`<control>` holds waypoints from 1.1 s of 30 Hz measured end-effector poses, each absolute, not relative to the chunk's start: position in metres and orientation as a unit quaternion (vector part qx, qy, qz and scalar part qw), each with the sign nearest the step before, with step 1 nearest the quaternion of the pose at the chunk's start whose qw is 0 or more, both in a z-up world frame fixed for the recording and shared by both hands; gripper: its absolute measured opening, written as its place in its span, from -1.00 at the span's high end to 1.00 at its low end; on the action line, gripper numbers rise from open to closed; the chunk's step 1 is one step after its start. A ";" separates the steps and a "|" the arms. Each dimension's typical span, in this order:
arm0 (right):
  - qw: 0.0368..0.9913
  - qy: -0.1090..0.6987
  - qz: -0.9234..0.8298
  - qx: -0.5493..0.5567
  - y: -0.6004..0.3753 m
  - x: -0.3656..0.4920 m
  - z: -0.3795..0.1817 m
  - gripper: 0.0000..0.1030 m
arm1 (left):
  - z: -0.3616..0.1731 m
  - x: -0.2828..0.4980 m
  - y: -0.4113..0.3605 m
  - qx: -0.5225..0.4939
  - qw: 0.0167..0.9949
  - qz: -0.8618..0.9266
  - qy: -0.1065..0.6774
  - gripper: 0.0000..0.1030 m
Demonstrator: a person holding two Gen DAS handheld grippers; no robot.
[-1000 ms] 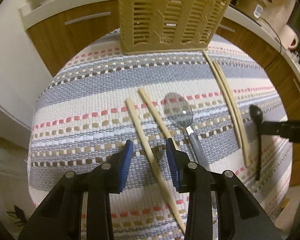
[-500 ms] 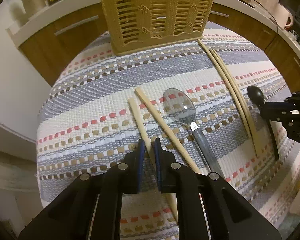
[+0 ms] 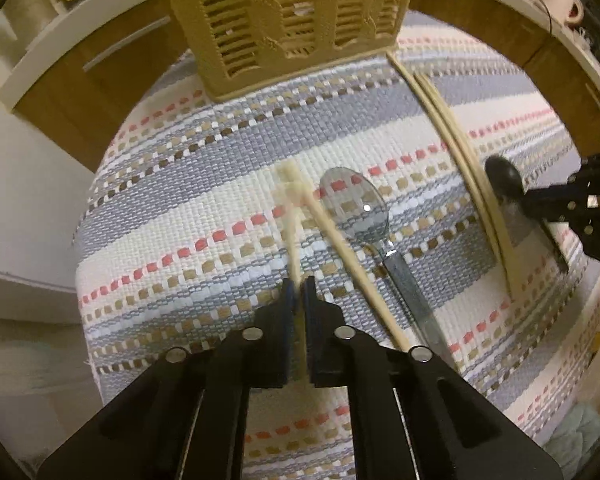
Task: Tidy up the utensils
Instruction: 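Lift the chopstick and ladle and carry both over the basket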
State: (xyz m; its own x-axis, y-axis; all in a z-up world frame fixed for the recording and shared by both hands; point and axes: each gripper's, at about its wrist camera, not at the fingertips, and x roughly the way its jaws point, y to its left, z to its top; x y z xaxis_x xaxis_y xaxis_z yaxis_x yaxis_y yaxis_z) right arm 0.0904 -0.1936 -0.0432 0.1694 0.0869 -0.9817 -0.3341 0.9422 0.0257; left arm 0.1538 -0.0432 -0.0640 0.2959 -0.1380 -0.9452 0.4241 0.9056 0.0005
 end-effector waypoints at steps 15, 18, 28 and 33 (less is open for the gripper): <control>0.870 0.443 0.215 -0.033 -0.229 0.060 0.063 0.91 | 0.057 0.130 -0.010 -0.015 0.911 -0.209 0.356 0.95; 0.886 0.404 0.228 -0.026 -0.229 0.064 0.092 0.91 | 0.088 0.134 -0.015 -0.029 0.928 -0.214 0.304 0.95; 0.936 0.289 0.201 -0.015 -0.215 0.121 0.166 0.91 | 0.158 0.161 -0.030 -0.059 0.962 -0.194 0.181 0.95; 0.961 0.216 0.171 -0.001 -0.226 0.155 0.186 0.91 | 0.172 0.184 -0.035 -0.080 0.967 -0.194 0.142 0.95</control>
